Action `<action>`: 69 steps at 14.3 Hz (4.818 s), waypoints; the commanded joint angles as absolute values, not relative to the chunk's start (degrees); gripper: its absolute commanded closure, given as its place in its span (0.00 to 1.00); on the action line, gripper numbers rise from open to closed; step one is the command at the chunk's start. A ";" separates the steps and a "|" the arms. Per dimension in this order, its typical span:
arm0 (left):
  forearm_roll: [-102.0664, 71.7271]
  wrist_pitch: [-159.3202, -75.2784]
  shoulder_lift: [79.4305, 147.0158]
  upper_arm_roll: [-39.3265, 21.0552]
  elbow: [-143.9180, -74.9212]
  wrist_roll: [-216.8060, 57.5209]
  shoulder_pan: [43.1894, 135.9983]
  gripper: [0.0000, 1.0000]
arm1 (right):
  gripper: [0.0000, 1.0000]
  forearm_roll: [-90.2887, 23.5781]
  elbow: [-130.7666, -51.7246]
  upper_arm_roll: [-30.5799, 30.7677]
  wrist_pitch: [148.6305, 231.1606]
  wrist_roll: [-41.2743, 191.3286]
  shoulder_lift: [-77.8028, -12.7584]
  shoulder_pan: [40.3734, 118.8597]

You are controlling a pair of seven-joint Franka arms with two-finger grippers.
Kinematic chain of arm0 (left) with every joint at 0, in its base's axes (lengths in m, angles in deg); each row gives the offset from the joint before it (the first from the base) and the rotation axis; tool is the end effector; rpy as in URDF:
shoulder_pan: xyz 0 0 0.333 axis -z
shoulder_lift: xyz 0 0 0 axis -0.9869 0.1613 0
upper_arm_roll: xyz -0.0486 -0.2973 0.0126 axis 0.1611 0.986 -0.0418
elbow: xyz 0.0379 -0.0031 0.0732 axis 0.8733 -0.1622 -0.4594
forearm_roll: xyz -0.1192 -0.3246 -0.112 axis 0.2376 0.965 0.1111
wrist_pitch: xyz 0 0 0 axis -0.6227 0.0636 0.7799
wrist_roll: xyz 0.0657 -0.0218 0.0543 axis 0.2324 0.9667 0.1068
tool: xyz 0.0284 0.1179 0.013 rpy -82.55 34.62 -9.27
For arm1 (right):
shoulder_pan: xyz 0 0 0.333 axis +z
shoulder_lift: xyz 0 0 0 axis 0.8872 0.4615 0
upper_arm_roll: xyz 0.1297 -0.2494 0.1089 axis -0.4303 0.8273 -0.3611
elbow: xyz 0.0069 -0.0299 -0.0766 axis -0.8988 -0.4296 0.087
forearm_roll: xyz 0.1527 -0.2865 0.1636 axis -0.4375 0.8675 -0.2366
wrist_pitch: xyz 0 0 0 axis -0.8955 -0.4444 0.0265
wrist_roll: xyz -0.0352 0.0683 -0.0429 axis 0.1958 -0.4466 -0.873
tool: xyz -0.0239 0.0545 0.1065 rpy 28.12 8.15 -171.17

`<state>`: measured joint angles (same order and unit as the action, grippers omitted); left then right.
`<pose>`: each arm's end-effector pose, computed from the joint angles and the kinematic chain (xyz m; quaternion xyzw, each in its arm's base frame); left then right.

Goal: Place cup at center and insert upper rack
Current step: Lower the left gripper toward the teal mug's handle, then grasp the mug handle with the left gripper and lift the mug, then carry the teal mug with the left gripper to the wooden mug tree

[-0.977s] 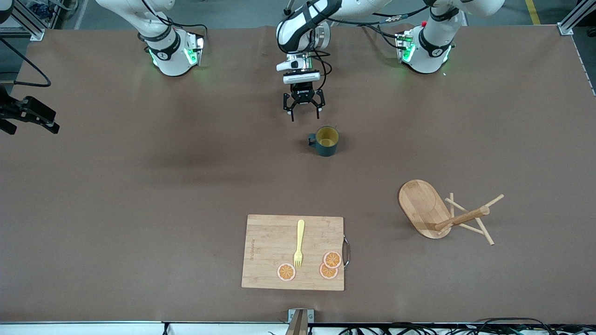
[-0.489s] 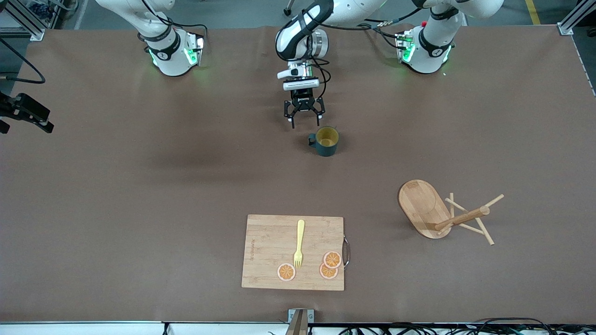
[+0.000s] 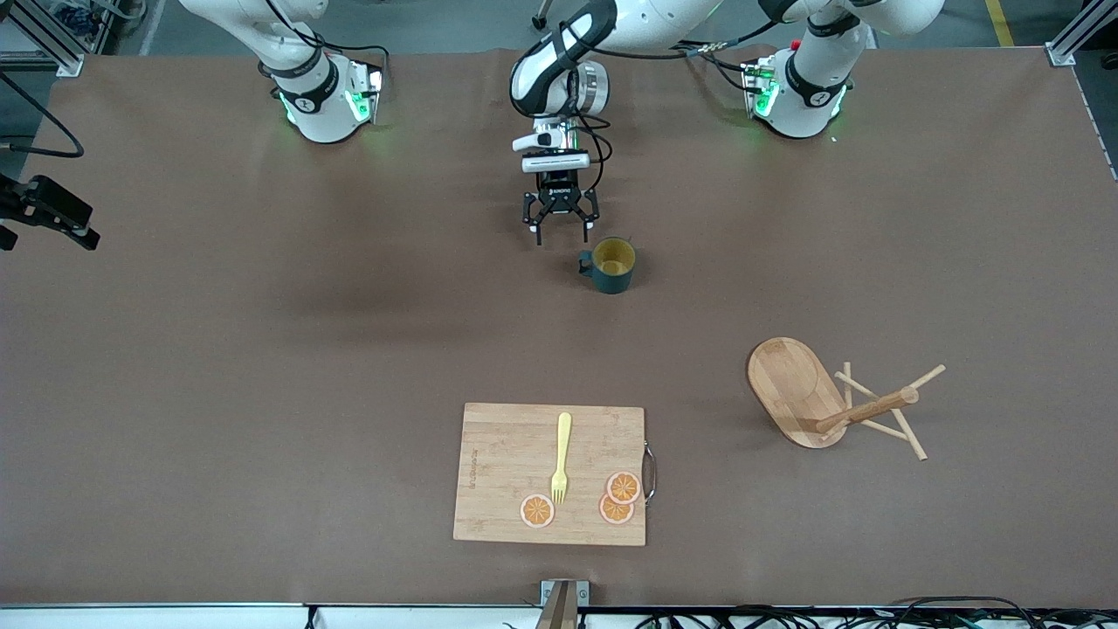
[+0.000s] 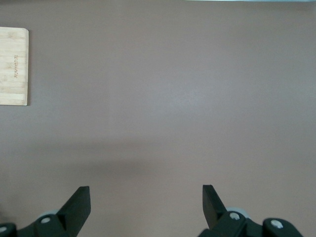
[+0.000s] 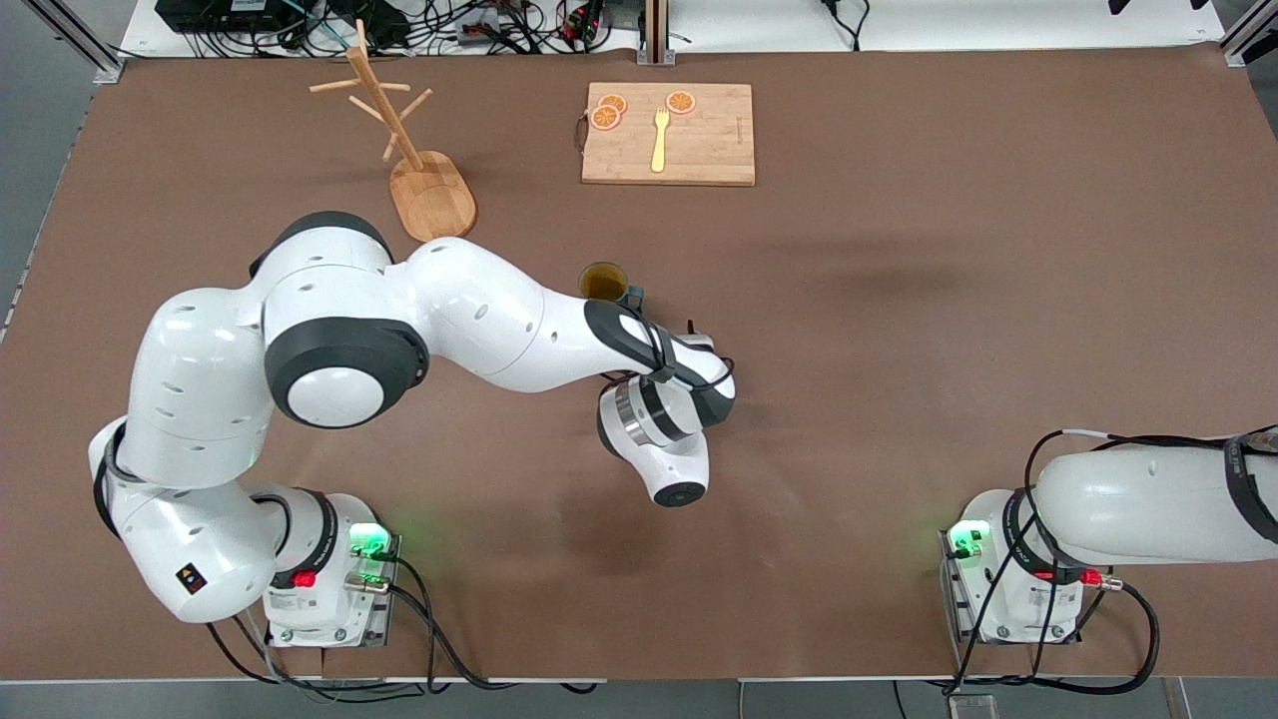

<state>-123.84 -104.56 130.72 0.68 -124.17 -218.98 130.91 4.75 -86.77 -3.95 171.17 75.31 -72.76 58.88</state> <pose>0.2007 -0.5139 0.1152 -0.8506 0.0060 -0.5253 0.0224 0.5148 -0.0482 0.6082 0.9984 0.0030 0.0537 0.0144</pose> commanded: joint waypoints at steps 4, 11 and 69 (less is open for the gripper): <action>-125.24 -103.50 132.51 -0.74 -122.30 -218.92 131.78 0.01 | 0.00 4.98 -87.06 -4.12 170.43 74.48 -73.67 58.65; -126.55 -103.50 133.30 -1.89 -120.98 -218.65 132.22 0.06 | 0.00 4.90 -87.15 -4.21 170.25 72.63 -73.67 58.65; -75.51 -115.36 121.00 -4.35 -97.61 -204.76 121.51 1.00 | 0.00 4.90 -87.15 -4.48 168.05 72.63 -73.75 59.00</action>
